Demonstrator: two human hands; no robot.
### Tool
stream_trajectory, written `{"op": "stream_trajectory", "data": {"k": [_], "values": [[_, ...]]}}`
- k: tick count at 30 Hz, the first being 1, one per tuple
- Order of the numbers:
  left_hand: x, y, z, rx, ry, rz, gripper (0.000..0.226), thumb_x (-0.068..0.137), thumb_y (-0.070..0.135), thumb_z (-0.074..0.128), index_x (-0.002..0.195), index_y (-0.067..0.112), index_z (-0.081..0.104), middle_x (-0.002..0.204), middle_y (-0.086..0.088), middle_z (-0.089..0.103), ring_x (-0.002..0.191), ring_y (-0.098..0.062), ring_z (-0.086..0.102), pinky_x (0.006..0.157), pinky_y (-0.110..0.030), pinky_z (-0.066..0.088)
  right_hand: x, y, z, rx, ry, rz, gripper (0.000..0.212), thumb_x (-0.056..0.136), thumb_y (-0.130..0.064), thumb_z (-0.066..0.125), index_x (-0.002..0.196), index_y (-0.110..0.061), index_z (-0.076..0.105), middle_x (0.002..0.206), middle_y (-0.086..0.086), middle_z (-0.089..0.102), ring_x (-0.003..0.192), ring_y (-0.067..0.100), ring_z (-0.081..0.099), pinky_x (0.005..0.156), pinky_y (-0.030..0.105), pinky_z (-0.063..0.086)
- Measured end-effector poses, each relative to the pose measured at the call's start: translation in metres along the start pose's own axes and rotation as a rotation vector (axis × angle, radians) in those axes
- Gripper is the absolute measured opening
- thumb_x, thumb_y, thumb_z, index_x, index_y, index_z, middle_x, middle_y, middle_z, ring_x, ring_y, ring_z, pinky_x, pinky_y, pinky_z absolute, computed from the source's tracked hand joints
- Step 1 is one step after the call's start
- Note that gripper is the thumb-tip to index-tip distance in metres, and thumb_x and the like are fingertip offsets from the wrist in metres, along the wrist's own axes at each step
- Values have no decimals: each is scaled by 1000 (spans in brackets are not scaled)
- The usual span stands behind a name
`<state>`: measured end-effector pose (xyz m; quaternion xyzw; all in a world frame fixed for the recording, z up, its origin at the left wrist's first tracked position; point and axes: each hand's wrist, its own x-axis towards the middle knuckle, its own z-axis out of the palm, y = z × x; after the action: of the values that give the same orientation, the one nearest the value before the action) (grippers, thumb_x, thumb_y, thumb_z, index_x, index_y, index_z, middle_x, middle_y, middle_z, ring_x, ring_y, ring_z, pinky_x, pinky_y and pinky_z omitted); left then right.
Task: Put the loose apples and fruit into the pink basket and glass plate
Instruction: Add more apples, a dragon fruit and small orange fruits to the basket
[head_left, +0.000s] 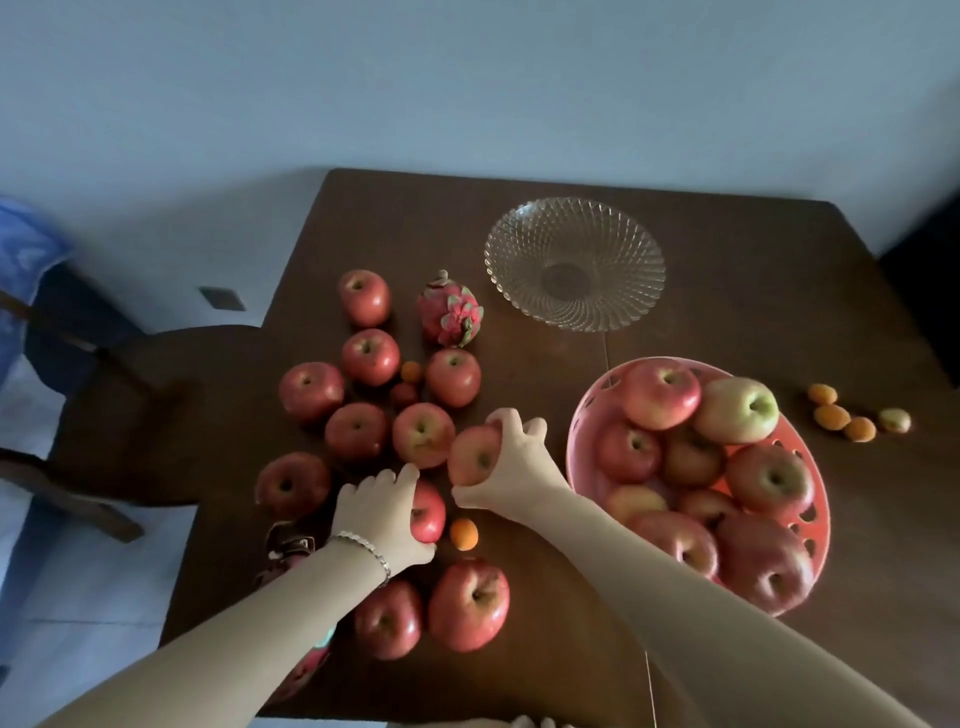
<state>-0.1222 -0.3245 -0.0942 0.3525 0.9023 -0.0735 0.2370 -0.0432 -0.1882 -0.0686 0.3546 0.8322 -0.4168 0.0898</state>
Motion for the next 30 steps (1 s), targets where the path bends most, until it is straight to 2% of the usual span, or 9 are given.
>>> {"op": "stream_trajectory", "data": {"k": [4, 8, 10, 13, 15, 17, 20, 24, 30], "values": [[-8, 8, -17, -193, 100, 30, 84, 65, 50, 70, 134, 22, 30, 121, -2, 47, 110, -25, 54, 91, -35, 42, -20, 1, -41, 474, 53, -29, 79, 50, -26, 85, 119, -31, 47, 119, 6, 48, 101, 15, 52, 89, 26, 46], [-15, 28, -52, -636, 208, 125, 77, 61, 34, 79, 124, 19, 39, 119, -3, 45, 101, -21, 53, 86, -28, 44, -39, 24, -88, 1362, -242, 118, 86, 32, -20, 92, 111, -13, 60, 101, 11, 71, 90, 22, 70, 77, 42, 57], [-17, 41, -66, -743, 211, 147, 73, 61, 31, 81, 120, 20, 39, 113, 0, 43, 96, -15, 47, 82, -24, 39, -43, 41, -105, 1488, -225, 147, 95, 23, -23, 95, 110, -10, 60, 97, 13, 74, 86, 27, 72, 75, 48, 57], [-19, 61, -74, -845, 185, 141, 70, 61, 30, 81, 117, 22, 38, 105, 5, 43, 96, -13, 45, 80, -21, 35, -48, 57, -125, 1523, -203, 173, 87, 37, -17, 89, 116, -8, 55, 102, 18, 70, 89, 34, 69, 76, 55, 54], [-22, 73, -73, -881, 180, 146, 68, 61, 28, 82, 113, 22, 39, 100, 7, 42, 93, -11, 45, 76, -17, 34, -47, 62, -130, 1384, -126, 165, 57, 66, -11, 71, 119, -14, 53, 106, 15, 65, 90, 32, 67, 76, 52, 56], [-27, 83, -69, -911, 183, 150, 66, 60, 26, 83, 109, 24, 39, 95, 11, 43, 87, -8, 46, 65, -10, 34, -44, 64, -125, 934, 71, 95, 44, 79, -7, 60, 117, -26, 50, 110, 11, 56, 92, 26, 62, 80, 45, 55], [-33, 95, -65, -983, 196, 117, 64, 60, 23, 84, 105, 26, 39, 93, 14, 42, 88, -9, 48, 62, -7, 35, -31, 75, -110, 168, 372, -157, 63, 63, -17, 75, 120, -27, 49, 114, 2, 44, 103, 13, 45, 90, 24, 40], [-40, 104, -68, -1034, 232, 62, 64, 63, 20, 83, 110, 25, 39, 95, 15, 40, 93, -11, 47, 64, -6, 34, -7, 86, -84, -461, 513, -456, 75, 52, -24, 82, 121, -20, 52, 106, 7, 44, 99, 28, 49, 68, 34, 55], [-50, 107, -69, -1001, 219, -10, 65, 62, 24, 82, 110, 29, 38, 109, 4, 42, 100, -17, 50, 76, -25, 41, 7, 99, -66, -717, 630, -542, 100, 34, -45, 88, 121, -20, 44, 100, 9, 37, 97, 28, 39, 63, 38, 55]]}}
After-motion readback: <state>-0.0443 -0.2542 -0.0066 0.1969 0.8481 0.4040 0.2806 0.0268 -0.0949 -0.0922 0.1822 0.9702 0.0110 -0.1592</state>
